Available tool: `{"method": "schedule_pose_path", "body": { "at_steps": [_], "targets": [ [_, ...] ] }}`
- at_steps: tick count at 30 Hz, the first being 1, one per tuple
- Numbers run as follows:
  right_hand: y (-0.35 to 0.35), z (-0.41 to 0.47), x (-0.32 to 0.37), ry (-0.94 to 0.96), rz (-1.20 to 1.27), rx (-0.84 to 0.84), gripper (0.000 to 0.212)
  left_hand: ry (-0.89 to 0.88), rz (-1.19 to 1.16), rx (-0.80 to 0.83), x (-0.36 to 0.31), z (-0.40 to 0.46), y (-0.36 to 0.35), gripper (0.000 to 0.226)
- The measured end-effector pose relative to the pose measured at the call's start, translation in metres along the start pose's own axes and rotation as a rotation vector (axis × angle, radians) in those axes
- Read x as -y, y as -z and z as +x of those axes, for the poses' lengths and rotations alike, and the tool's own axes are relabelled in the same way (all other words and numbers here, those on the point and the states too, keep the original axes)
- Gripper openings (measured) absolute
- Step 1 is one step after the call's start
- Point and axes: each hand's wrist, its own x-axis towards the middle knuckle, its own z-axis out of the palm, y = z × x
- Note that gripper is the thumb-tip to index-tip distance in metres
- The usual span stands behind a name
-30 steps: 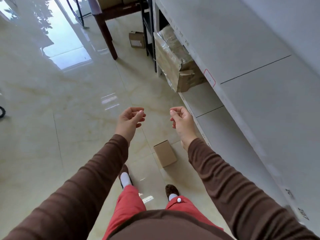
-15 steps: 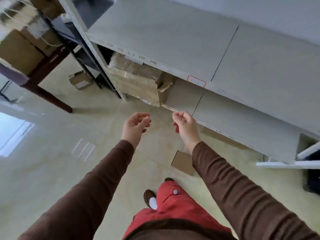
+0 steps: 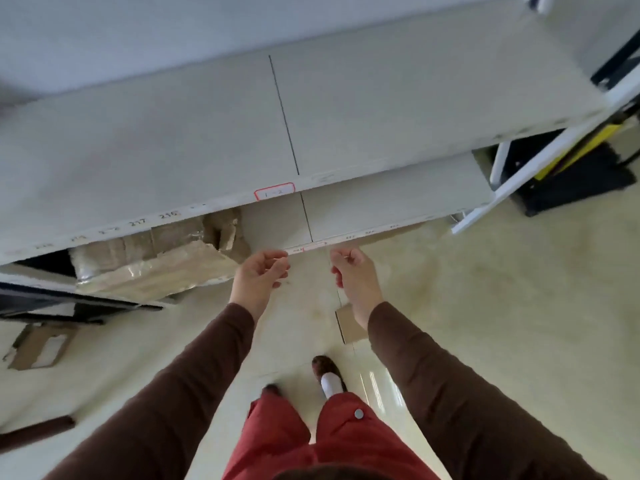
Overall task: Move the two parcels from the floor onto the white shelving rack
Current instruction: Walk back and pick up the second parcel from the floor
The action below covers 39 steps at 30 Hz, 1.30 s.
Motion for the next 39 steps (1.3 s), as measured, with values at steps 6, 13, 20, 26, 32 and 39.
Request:
{"method": "schedule_pose_path", "body": {
  "at_steps": [6, 13, 20, 26, 32, 39],
  "targets": [
    [0.029, -0.007, -0.037, -0.092, 0.237, -0.297, 0.017, -0.049, 0.164, 0.297, 0.003, 0.041, -0.035, 0.011],
    [0.035, -0.005, -0.096, -0.134, 0.476, -0.59, 0.003, -0.076, 0.371, 0.651, 0.041, 0.081, -0.059, 0.014],
    [0.032, 0.027, -0.189, -0.259, 0.608, -0.7, 0.017, -0.015, 0.526, 0.759, 0.126, 0.131, -0.08, 0.016],
    [0.044, 0.08, -0.291, -0.355, 0.621, -0.719, 0.034, 0.002, 0.592, 0.771, 0.228, 0.183, -0.123, 0.015],
    [0.058, 0.145, -0.388, -0.416, 0.57, -0.725, 0.059, 0.064, 0.663, 0.778, 0.339, 0.243, -0.17, 0.03],
    [0.066, 0.205, -0.465, -0.454, 0.581, -0.697, 0.068, 0.079, 0.832, 0.855, 0.436, 0.298, -0.214, 0.067]
  ]
}}
